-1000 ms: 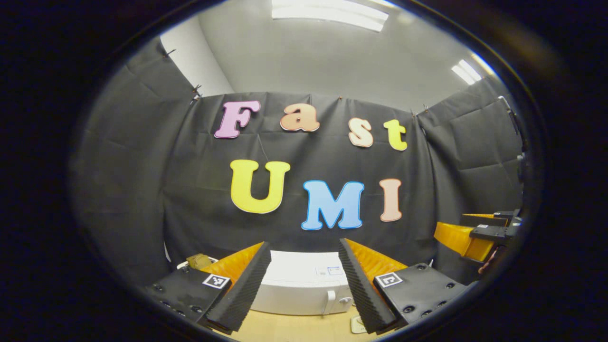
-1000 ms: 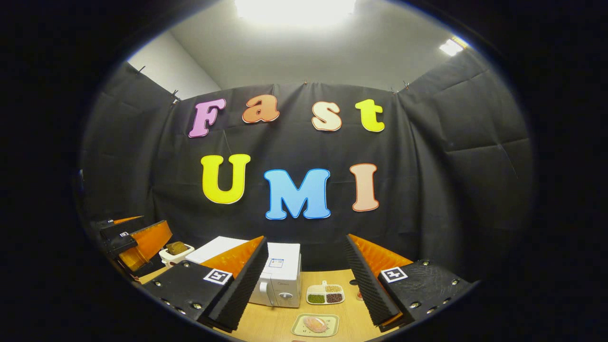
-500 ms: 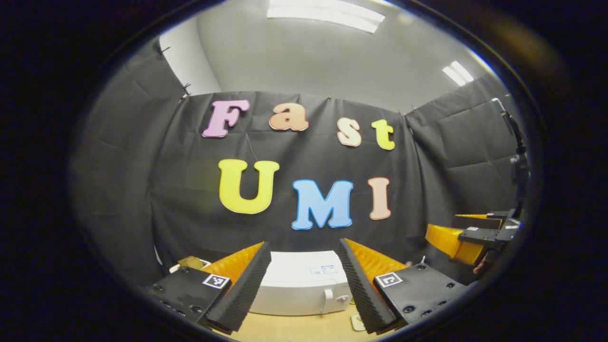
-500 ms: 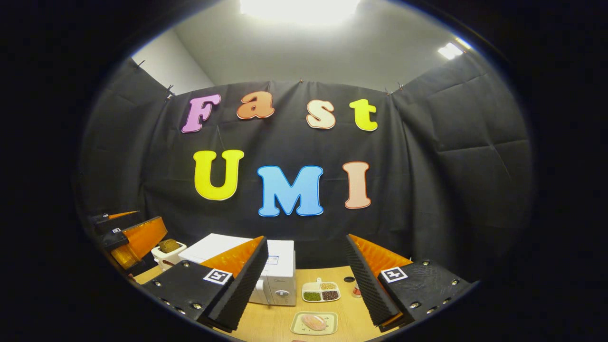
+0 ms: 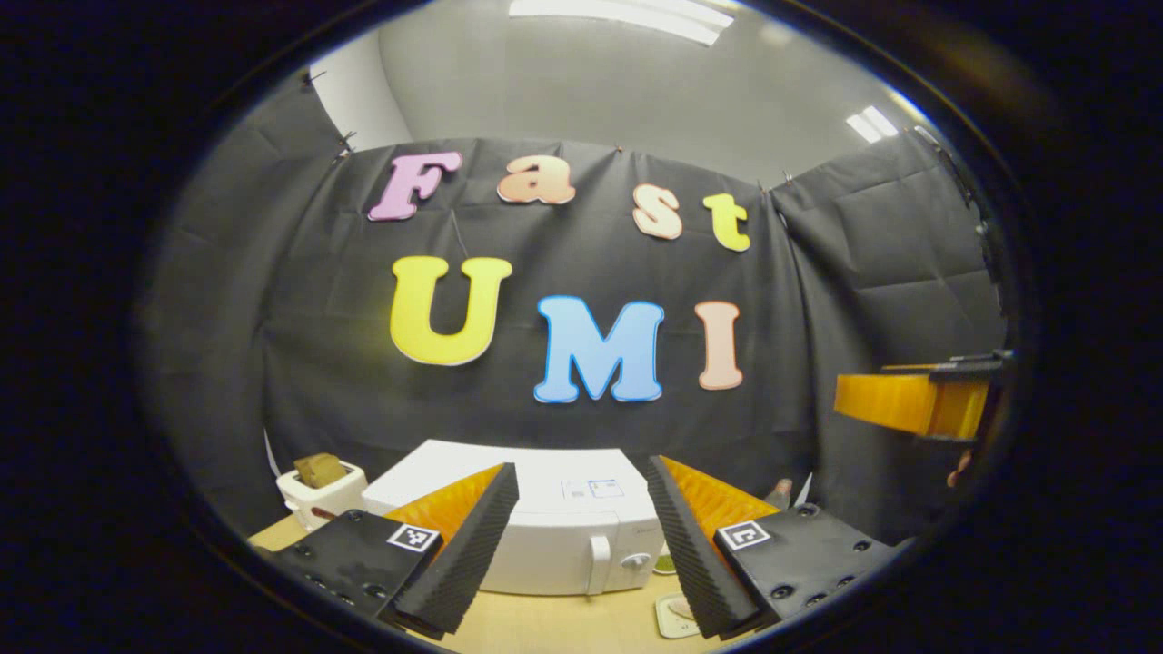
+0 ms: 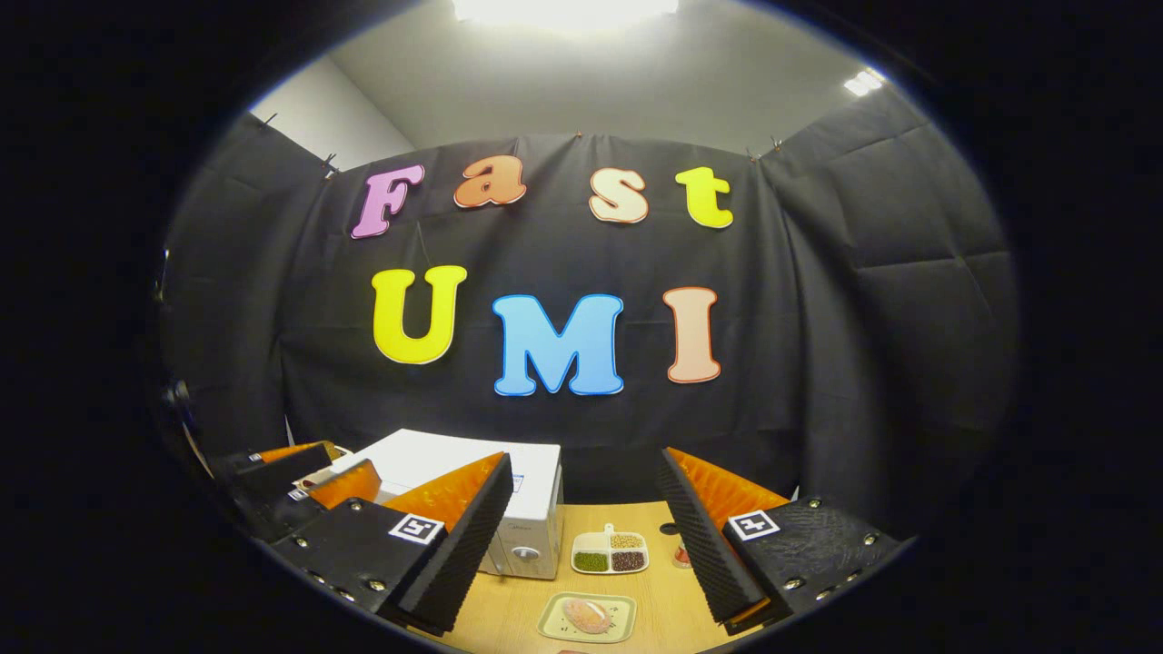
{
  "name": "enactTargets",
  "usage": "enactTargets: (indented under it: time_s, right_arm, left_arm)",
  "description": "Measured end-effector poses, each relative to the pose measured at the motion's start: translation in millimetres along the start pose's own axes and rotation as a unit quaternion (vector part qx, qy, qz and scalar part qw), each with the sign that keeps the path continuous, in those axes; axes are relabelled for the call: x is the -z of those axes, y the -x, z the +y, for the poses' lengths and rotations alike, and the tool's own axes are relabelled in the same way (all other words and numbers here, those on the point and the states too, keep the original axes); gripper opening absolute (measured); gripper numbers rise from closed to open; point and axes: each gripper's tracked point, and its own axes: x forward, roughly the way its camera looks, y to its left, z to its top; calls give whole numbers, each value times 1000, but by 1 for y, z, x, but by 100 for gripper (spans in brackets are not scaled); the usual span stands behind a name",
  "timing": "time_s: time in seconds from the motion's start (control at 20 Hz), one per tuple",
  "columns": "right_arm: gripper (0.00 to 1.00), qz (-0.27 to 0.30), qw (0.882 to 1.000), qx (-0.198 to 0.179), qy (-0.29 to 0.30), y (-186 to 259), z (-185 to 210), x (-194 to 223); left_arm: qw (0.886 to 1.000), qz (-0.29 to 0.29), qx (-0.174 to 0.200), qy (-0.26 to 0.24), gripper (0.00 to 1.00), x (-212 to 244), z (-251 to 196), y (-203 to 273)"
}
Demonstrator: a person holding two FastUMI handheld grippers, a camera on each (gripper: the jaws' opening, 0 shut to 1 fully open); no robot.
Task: Open the microwave oven with the left hand, put the food in, and close the microwave oven.
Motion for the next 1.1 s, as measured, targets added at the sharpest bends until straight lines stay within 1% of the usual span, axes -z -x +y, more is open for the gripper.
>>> enactTargets:
  time_s: [0.1, 0.15, 0.2, 0.3, 0.35, 0.4, 0.55, 0.6, 0.75, 0.8, 0.85, 0.9, 0.95, 1.0, 1.05, 1.1]
  right_arm:
    - [98, 3, 1000, -1, 1, -5, -11, 4]
    - [98, 2, 1000, 1, 2, -7, -18, 3]
    - [98, 1, 1000, 2, 2, -9, -23, 3]
    - [98, -3, 1000, 1, 0, -13, -33, 2]
    - [98, -3, 1000, 3, 2, -15, -38, 2]
    - [98, -1, 1000, 7, 5, -17, -44, 3]
    - [98, 7, 1000, 18, 7, -21, -60, 10]
    - [98, 11, 1000, 22, 8, -23, -65, 14]
    - [98, 26, 999, 28, 10, -27, -74, 25]
    - [98, 30, 999, 29, 10, -29, -76, 27]
    - [98, 33, 999, 31, 10, -31, -79, 29]
    - [98, 34, 999, 33, 9, -32, -80, 29]
    - [98, 35, 999, 33, 8, -33, -80, 30]
    - [98, 35, 999, 34, 7, -35, -80, 30]
    - [98, 36, 999, 35, 8, -36, -81, 31]
    - [98, 37, 999, 36, 8, -36, -81, 31]
  left_arm:
    - [1000, 26, -1, -10, 95, 44, -7, -19]
    - [999, 44, -1, -12, 93, 69, -10, -27]
    - [998, 65, 1, -12, 99, 94, -14, -35]
    - [995, 96, -1, -13, 94, 130, -17, -51]
    - [994, 109, -4, -14, 93, 144, -17, -59]
    - [993, 121, -8, -17, 99, 159, -17, -67]
    - [989, 146, -12, -21, 99, 190, -18, -92]
    - [988, 154, -14, -21, 96, 200, -18, -99]
    - [985, 169, -14, -22, 94, 219, -20, -117]
    - [984, 174, -16, -24, 89, 226, -18, -121]
    - [984, 178, -20, -24, 88, 231, -15, -126]
    - [983, 182, -22, -23, 82, 234, -13, -130]
    - [982, 186, -24, -24, 78, 238, -12, -134]
    - [981, 189, -27, -28, 79, 238, -10, -136]
    - [981, 192, -25, -28, 77, 240, -12, -138]
    - [981, 194, -11, -20, 67, 242, -20, -141]
